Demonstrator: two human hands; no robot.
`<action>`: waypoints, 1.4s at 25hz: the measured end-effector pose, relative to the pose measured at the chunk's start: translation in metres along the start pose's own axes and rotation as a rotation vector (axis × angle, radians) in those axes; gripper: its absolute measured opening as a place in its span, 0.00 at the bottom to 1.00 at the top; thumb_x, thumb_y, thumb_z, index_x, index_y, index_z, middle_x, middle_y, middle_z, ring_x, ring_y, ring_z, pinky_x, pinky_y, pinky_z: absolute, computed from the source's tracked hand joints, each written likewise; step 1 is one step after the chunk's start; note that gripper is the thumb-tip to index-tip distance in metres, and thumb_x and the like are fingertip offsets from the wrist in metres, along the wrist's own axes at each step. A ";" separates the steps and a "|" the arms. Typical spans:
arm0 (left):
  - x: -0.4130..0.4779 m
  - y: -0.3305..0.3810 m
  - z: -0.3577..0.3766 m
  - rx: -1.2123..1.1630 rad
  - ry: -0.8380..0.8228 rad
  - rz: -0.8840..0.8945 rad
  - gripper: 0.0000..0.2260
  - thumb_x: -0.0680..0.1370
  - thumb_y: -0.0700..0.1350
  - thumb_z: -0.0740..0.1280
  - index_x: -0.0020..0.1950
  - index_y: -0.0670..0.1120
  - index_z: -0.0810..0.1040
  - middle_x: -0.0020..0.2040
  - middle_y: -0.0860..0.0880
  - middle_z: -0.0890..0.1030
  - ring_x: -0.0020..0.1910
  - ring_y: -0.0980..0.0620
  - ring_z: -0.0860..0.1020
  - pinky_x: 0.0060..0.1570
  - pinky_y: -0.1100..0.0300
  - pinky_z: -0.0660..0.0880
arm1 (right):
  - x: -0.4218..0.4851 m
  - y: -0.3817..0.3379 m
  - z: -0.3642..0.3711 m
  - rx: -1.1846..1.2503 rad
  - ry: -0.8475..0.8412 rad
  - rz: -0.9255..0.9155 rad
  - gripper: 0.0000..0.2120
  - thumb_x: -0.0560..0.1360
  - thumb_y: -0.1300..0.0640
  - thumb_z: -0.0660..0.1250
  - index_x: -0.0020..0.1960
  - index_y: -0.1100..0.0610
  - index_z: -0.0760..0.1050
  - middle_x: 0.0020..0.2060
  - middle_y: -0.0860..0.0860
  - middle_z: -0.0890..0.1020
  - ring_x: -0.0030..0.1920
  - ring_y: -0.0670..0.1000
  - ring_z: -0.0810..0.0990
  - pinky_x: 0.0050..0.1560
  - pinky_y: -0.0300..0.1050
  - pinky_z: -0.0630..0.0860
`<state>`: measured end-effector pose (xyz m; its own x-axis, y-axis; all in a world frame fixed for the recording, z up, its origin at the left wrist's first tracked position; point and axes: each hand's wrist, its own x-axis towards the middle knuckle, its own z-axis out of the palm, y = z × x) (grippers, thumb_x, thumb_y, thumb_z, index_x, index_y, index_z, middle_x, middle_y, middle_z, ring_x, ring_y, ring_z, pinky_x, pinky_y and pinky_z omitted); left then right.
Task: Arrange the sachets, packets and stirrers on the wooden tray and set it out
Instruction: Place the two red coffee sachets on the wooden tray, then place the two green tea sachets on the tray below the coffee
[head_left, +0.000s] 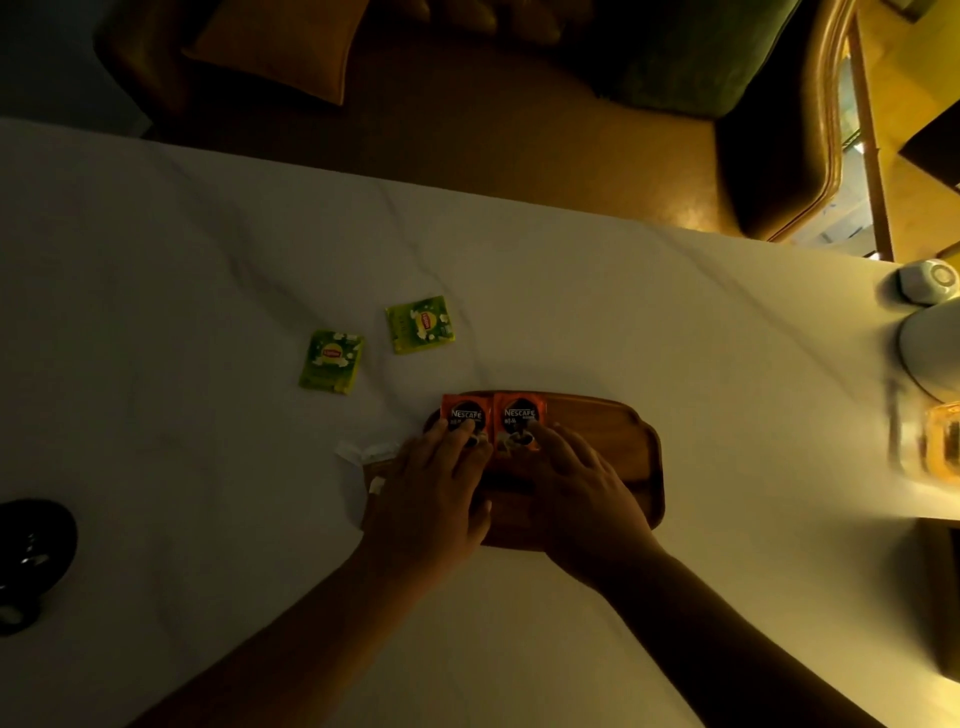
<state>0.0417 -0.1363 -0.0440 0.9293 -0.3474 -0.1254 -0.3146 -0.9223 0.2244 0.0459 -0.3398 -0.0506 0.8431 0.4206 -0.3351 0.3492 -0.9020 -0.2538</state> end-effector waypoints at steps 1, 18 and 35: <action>0.001 0.000 0.000 -0.001 -0.003 0.000 0.26 0.72 0.54 0.68 0.69 0.46 0.75 0.71 0.42 0.74 0.71 0.38 0.69 0.65 0.41 0.71 | 0.000 0.001 0.001 0.004 0.001 0.005 0.38 0.72 0.39 0.62 0.78 0.43 0.53 0.78 0.51 0.58 0.78 0.59 0.51 0.72 0.62 0.62; 0.015 -0.045 -0.032 -0.040 0.239 -0.229 0.16 0.74 0.54 0.66 0.58 0.47 0.76 0.57 0.44 0.79 0.55 0.42 0.76 0.50 0.48 0.75 | 0.062 -0.035 -0.043 0.283 0.277 0.138 0.23 0.75 0.49 0.64 0.69 0.49 0.68 0.67 0.51 0.73 0.66 0.55 0.70 0.62 0.53 0.73; 0.071 -0.161 -0.051 -0.338 0.045 -0.793 0.19 0.71 0.55 0.71 0.54 0.43 0.75 0.55 0.38 0.81 0.56 0.35 0.78 0.50 0.49 0.74 | 0.233 -0.068 -0.061 0.435 0.096 0.582 0.21 0.68 0.52 0.74 0.55 0.60 0.72 0.52 0.58 0.81 0.53 0.61 0.79 0.47 0.51 0.77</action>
<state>0.1683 -0.0042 -0.0400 0.8592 0.3911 -0.3299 0.4979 -0.7877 0.3629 0.2433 -0.1863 -0.0555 0.8817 -0.1431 -0.4495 -0.3431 -0.8486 -0.4028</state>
